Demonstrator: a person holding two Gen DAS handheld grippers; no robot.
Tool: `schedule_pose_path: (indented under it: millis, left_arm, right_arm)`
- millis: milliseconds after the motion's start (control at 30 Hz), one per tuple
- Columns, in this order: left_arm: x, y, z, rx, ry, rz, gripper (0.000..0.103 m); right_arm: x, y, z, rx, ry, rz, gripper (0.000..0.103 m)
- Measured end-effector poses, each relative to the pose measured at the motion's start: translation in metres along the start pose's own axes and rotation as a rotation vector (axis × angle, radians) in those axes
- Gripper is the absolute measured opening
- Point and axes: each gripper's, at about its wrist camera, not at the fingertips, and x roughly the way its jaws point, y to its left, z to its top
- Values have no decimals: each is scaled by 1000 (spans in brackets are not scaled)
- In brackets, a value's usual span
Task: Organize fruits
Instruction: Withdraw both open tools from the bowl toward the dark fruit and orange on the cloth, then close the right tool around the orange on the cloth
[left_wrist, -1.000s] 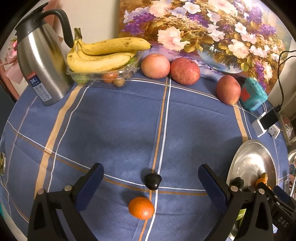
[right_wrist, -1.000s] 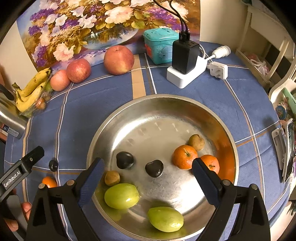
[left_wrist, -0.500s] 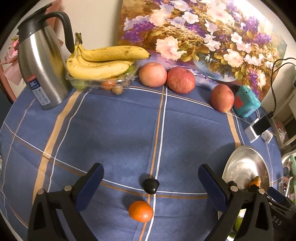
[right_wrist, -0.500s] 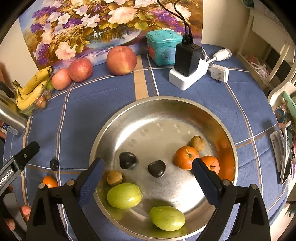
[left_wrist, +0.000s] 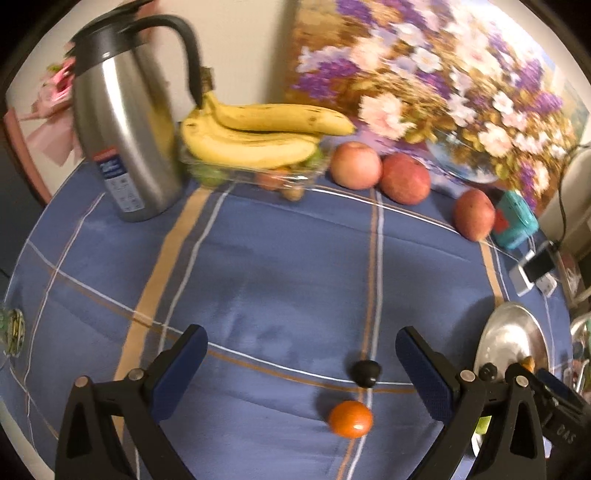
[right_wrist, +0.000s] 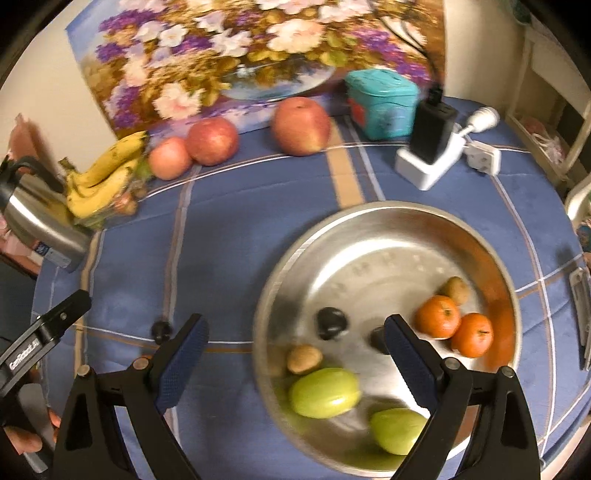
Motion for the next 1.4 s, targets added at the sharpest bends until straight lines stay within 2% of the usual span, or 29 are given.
schedule_pose_path:
  millis: [200,667,900,1167,1400]
  left_arm:
    - [1,19,-3,-43,4,30,103]
    - [40,47,-25,-117,154,60,103]
    - [49,47,-28,-104,176,82,102]
    - [50,60,-29,-137,182,99,102]
    - [49,64,-26,-163,177,85,102]
  right_arm:
    - [7,32,-6,-71,26,36,95]
    - [36,77,-25,-136,118,96,95]
    - [52,88,-31,-135,163,126,95]
    - [60,107,-35,-166,186,159,95]
    - [61,121,-37,-211,200,199,79]
